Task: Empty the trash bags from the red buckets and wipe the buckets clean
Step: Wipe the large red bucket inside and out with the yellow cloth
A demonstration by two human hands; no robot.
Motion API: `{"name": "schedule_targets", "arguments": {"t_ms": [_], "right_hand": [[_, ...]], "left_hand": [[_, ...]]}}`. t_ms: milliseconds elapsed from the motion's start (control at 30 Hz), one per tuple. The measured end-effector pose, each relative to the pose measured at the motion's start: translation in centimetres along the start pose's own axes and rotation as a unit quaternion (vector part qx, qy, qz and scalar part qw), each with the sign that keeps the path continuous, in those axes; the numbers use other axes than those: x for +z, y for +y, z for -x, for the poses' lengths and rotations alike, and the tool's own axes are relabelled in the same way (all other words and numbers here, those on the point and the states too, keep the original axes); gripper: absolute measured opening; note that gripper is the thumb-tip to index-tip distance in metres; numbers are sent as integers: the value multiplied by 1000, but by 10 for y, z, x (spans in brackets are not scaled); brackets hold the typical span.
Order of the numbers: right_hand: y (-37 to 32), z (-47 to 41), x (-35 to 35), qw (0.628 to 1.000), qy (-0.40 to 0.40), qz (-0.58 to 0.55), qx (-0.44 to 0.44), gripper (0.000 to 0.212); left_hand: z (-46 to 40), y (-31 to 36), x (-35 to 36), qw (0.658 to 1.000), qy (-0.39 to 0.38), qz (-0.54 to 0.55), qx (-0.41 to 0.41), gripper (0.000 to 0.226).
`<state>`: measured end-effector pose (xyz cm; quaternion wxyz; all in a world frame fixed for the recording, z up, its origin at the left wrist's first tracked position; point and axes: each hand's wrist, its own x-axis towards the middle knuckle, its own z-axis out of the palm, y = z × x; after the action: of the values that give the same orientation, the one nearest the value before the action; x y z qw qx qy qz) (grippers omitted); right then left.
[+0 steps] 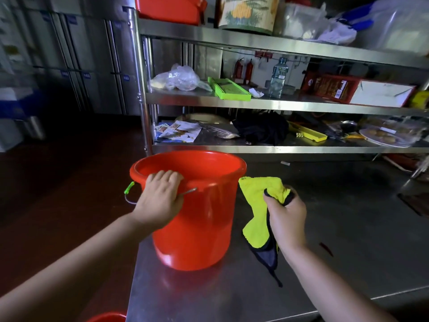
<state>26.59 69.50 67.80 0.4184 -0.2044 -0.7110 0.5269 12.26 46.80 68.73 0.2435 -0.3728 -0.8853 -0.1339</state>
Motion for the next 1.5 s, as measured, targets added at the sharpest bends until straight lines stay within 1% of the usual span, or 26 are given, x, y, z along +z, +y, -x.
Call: {"name": "schedule_targets", "arguments": {"t_ms": [100,200,267,300,333,367,400,433,467,500,533,567,600,667,700,733,800,867,1000,1200,1300,1367,1400,1500], "right_hand": [[-15,4,15,1000,-4,-10,-10,14],[-38,5,35,998,-11,7,-54,7],[-55,5,51,991,-17,61,-117,10],[-64,6,61,979,-17,104,-173,16],[-71,9,71,958,-23,153,-243,26],[-76,12,83,924,-49,209,-317,35],[-76,15,95,880,-106,271,-376,43],[-71,20,107,831,-191,335,-401,49],[-64,26,118,787,-279,387,-391,56],[-54,32,126,758,-347,414,-364,62],[-43,35,133,748,-389,421,-334,69],[-34,38,138,747,-410,421,-310,73],[-28,39,143,749,-419,418,-299,76],[-20,39,149,747,-420,421,-298,77],[-19,38,150,743,-419,428,-298,75],[-17,39,151,741,-418,435,-295,74],[-15,43,146,741,-413,445,-286,70],[-13,54,136,740,-414,446,-285,68],[-9,91,108,737,-425,434,-296,69],[-9,140,73,714,-458,416,-327,83],[-16,144,70,672,-485,444,-342,91],[-18,134,77,649,-486,467,-353,90],[-18,129,85,650,-482,470,-353,87],[-21,109,118,677,-464,463,-335,76]], "left_hand": [[-20,-19,-26,995,-39,56,-66,48],[-31,-39,-37,973,-90,168,-128,45],[-34,-52,-40,946,-116,251,-172,50],[-35,-57,-40,927,-127,296,-191,52],[-35,-61,-38,908,-139,338,-205,53],[-35,-65,-37,890,-159,371,-211,53],[-35,-68,-35,877,-182,393,-209,53],[-34,-73,-32,869,-203,404,-202,52],[-34,-78,-29,863,-222,410,-193,51],[-33,-83,-27,858,-236,417,-185,52],[-33,-89,-24,849,-247,431,-182,53],[-32,-96,-20,836,-258,448,-186,51],[-32,-102,-16,820,-268,467,-194,44],[-34,-110,-5,798,-277,495,-202,19],[-35,-111,0,793,-278,502,-204,14],[-36,-110,4,796,-276,500,-201,17],[-38,-107,10,822,-272,469,-174,39],[-41,-105,15,840,-274,447,-142,47],[-47,-103,25,841,-275,449,-127,45],[-55,-107,33,835,-291,453,-111,42],[-58,-110,31,838,-301,444,-104,42],[-61,-112,31,838,-305,440,-103,41],[-63,-114,30,838,-308,439,-101,40],[-65,-121,29,827,-325,448,-96,39]]}}
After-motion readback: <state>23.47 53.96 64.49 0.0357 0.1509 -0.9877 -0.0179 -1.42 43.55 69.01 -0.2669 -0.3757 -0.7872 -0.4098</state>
